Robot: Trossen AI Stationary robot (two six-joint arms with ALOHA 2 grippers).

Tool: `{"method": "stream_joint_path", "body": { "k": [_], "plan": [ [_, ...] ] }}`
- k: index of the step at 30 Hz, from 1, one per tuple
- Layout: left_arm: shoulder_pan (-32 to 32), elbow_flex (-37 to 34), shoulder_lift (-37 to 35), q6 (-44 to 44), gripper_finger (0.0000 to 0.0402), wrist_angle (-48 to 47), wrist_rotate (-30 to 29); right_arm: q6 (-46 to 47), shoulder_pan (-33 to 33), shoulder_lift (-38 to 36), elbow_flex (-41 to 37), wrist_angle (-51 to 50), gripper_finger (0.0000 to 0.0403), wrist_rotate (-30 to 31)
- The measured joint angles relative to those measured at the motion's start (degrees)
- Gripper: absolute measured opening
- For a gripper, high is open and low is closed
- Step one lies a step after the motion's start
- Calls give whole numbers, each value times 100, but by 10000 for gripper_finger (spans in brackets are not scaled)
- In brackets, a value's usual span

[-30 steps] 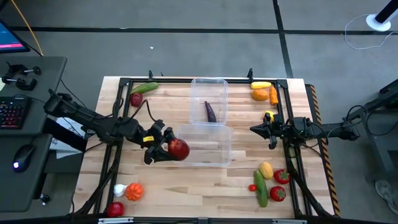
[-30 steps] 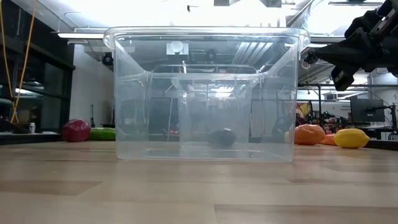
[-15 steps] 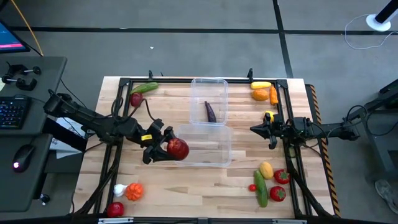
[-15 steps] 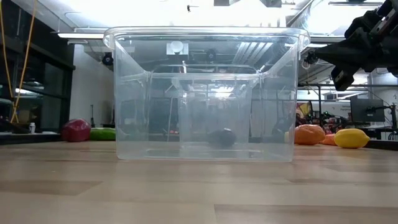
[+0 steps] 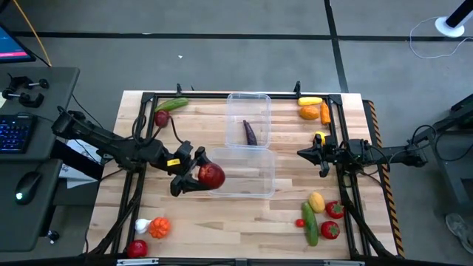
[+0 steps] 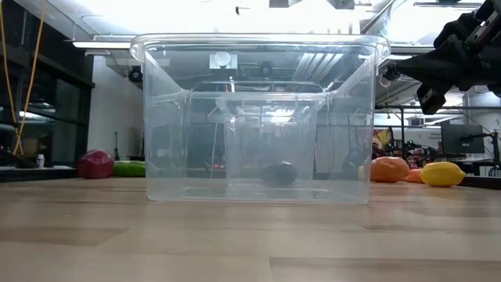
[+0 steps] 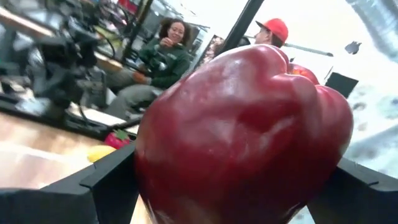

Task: Sort produce into baskets
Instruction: Put the red apple into the bottom transparent bin

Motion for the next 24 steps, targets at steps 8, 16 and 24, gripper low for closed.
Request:
{"method": "stream_joint_path", "body": {
  "k": [8, 16, 24],
  "plan": [
    [2, 0, 0, 1466, 343, -27, -1101, -1, 0, 0, 1, 1, 0, 0],
    [36, 4, 53, 1891, 343, -471, -1252, 0, 0, 0, 0, 0, 0, 0],
    [90, 189, 411, 1673, 343, -759, -1213, 0, 1, 0, 1, -1, 0, 0]
  ]
}}
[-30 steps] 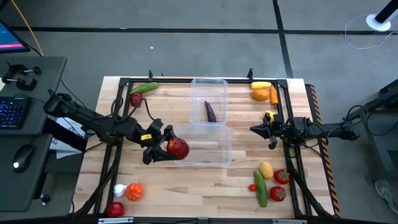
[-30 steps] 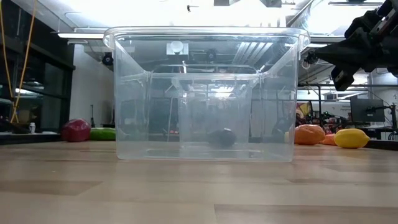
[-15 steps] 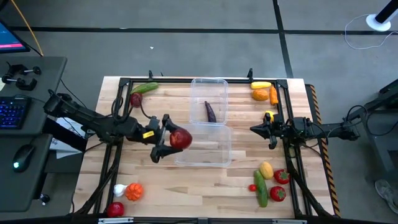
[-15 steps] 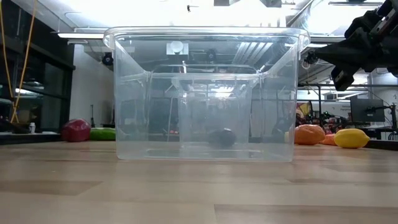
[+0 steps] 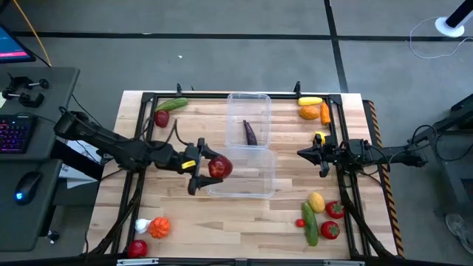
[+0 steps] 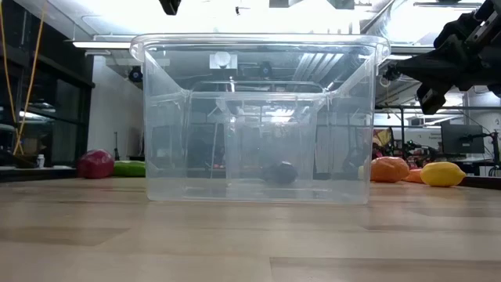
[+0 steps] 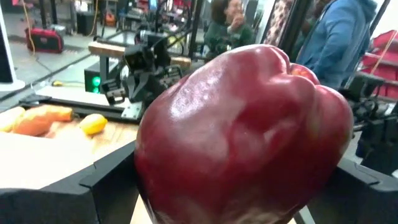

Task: Sort produce into baskets
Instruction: Put the red apple into the bottom transparent bin

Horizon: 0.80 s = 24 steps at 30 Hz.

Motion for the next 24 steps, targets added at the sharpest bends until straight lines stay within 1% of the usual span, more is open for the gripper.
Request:
{"method": "stream_joint_path", "body": {
  "k": [5, 11, 16, 20, 24],
  "plan": [
    [68, 437, 324, 115, 343, -337, 11, 0, 0, 0, 0, 0, 0, 0],
    [285, 827, 667, 194, 343, -935, 252, -1, -1, 0, 0, 1, 0, 0],
    [416, 956, 752, 77, 343, -1603, 268, 0, 0, 0, -2, 2, 0, 0],
    [477, 961, 729, -7, 343, -2027, 439, 0, -2, 0, 0, 1, 0, 0],
    [476, 961, 719, -159, 343, -2230, 483, 0, -2, 0, 0, 0, 0, 0]
  ]
}}
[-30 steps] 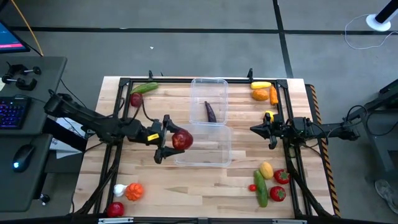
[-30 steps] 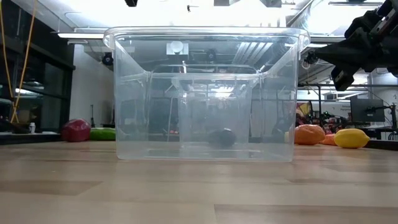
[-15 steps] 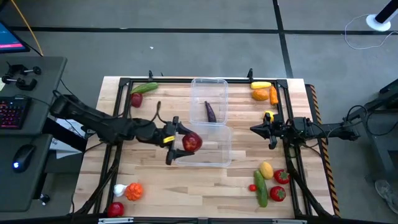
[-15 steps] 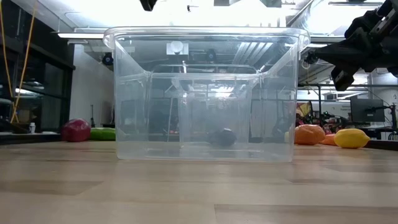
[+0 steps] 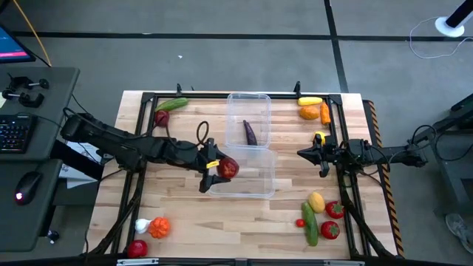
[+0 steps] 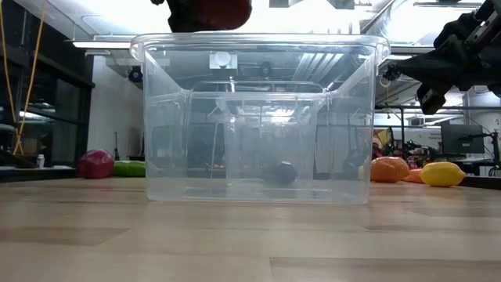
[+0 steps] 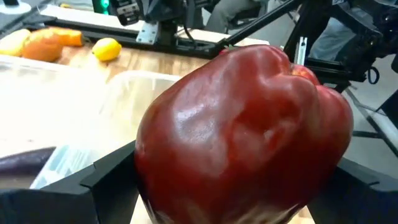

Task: Sort produce into baskets
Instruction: Put the red apple into the bottom transparent bin

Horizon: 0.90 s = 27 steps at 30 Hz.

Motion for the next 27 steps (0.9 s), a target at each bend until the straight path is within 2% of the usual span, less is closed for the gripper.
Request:
{"method": "stream_joint_path", "body": {
  "k": [16, 27],
  "plan": [
    [139, 14, 0, -204, 343, -73, 36, 0, 2, 0, 0, 0, 0, 0],
    [724, 956, -9, 242, 343, -1367, 294, -2, 0, 0, 0, 0, 0, 0]
  ]
}}
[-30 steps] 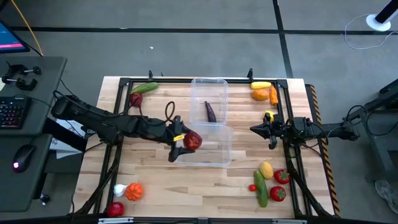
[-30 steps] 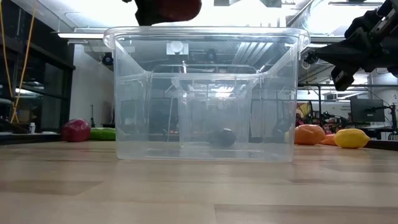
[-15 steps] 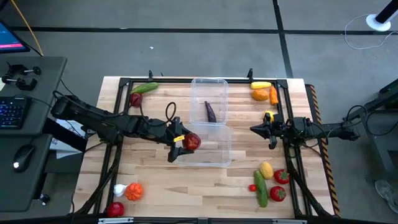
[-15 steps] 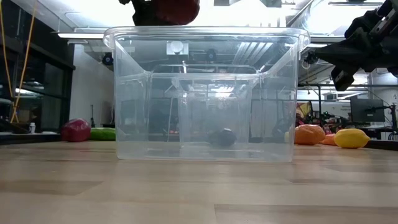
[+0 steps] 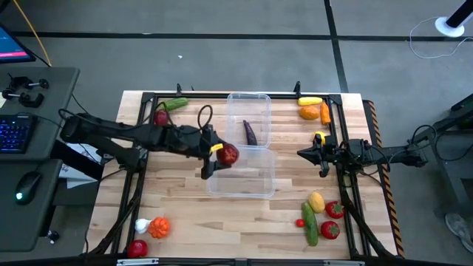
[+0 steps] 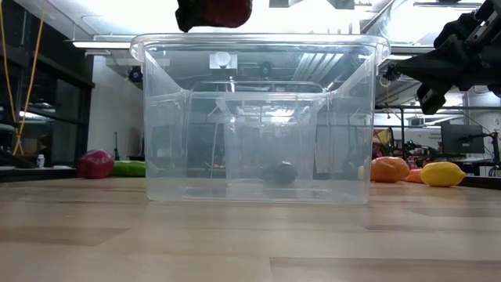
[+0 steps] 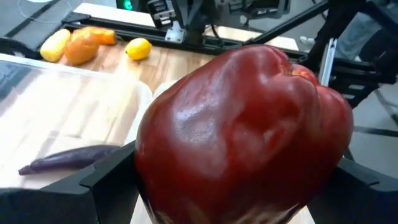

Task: Sort produce into baskets
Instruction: Put the red apple into the bottom transparent bin

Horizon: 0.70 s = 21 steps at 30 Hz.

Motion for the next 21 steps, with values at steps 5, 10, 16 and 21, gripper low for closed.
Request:
{"method": "stream_joint_path", "body": {
  "k": [5, 10, 16, 21],
  "plan": [
    [57, 52, 166, -269, 343, -315, 302, 1, 1, 0, -1, 1, 0, 0],
    [-139, 45, 616, -379, 343, -810, 316, 2, 2, 0, 0, 0, 0, 0],
    [-386, 45, 1179, -359, 343, -341, 320, 2, 1, 0, -1, 0, 0, 0],
    [-539, 45, 1424, -80, 343, -245, 287, 2, 1, 0, 0, 1, 0, 0]
  ]
}}
